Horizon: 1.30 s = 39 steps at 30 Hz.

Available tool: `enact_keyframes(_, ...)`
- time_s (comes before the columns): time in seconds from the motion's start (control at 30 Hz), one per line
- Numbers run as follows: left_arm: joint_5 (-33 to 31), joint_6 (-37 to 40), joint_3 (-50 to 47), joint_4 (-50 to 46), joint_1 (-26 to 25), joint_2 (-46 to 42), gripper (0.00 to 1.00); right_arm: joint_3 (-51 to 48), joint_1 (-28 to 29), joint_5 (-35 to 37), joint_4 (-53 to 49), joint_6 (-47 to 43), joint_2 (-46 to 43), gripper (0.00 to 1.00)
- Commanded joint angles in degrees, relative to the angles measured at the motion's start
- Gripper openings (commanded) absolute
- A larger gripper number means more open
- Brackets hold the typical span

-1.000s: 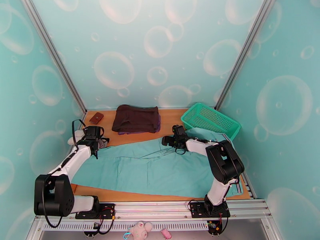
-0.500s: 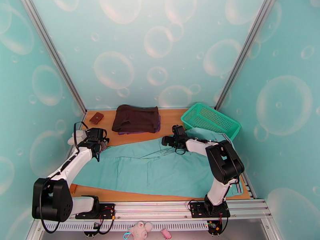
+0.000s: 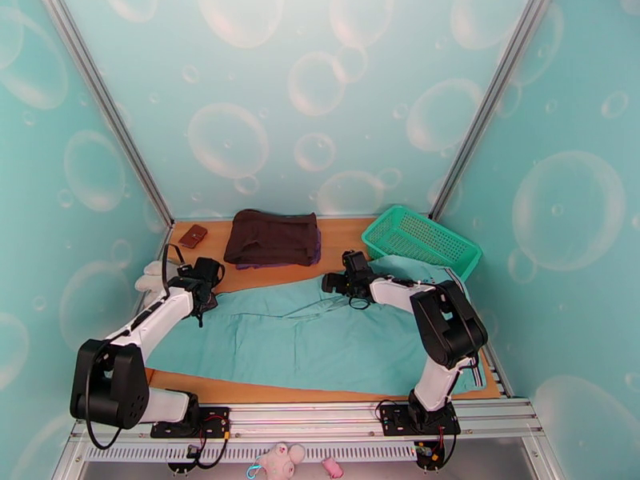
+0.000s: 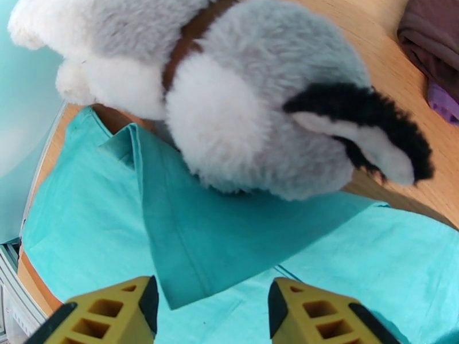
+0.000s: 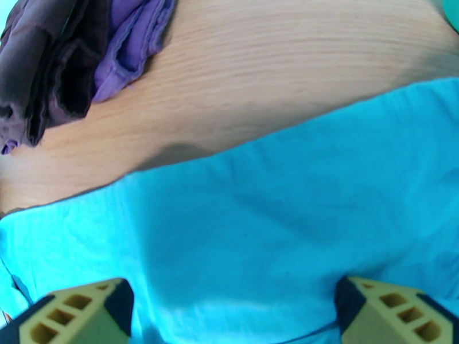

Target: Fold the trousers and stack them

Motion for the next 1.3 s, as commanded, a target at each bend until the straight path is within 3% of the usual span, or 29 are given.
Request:
enact_keyframes(0.0,-6.4,-2.4,2.3,-5.3,-0.4,3.4,0.55,0.4,1.1,-1.2,-4.4,0.5,1.8,0.97)
enact_keyframes(0.2,-4.5,-1.0,1.9,-3.0,-0.2,3.7,0.53,0.4,0.8,-0.1,-5.4,0.1,1.2,0.97)
enact_keyframes(0.23,-4.8,-0.8,2.0,-3.3,-0.2,3.9,0.47,0.2,0.6,-0.2,-5.4,0.2,1.0,0.97)
enact_keyframes(0.4,-4.0,0.5,1.2,-2.7,0.3,1.8,0.0,-3.8,-2.8,-1.9,-4.1,3.0,0.5,0.97)
enact_keyframes(0.57,-0.2,2.4,3.0,-3.4,0.2,-7.0,0.0,-14.5,-8.3,-5.9,2.3,8.8,-1.9,0.96)
enact_keyframes(0.8,6.1,7.1,6.8,-1.9,0.8,-14.6,0.0,-22.0,-9.2,-5.2,2.9,12.8,-10.1,0.95)
enact_keyframes(0.97,7.8,11.1,4.4,-4.5,-2.6,-9.7,0.47,-24.0,-8.3,-1.4,-0.2,13.5,-15.9,0.95)
enact_keyframes(1.1,10.4,10.1,5.6,-6.3,-8.1,-2.5,0.48,-19.7,-4.3,9.7,-7.1,11.7,-19.5,0.95)
enact_keyframes(1.17,6.8,7.7,5.6,-7.1,-10.3,1.4,0.49,-16.0,0.5,17.3,-10.1,10.3,-21.3,0.96)
enact_keyframes(1.27,5.1,5.5,5.8,-8.2,-12.3,7.3,0.48,-11.5,4.3,20.6,-11.5,9.3,-22.0,0.97)
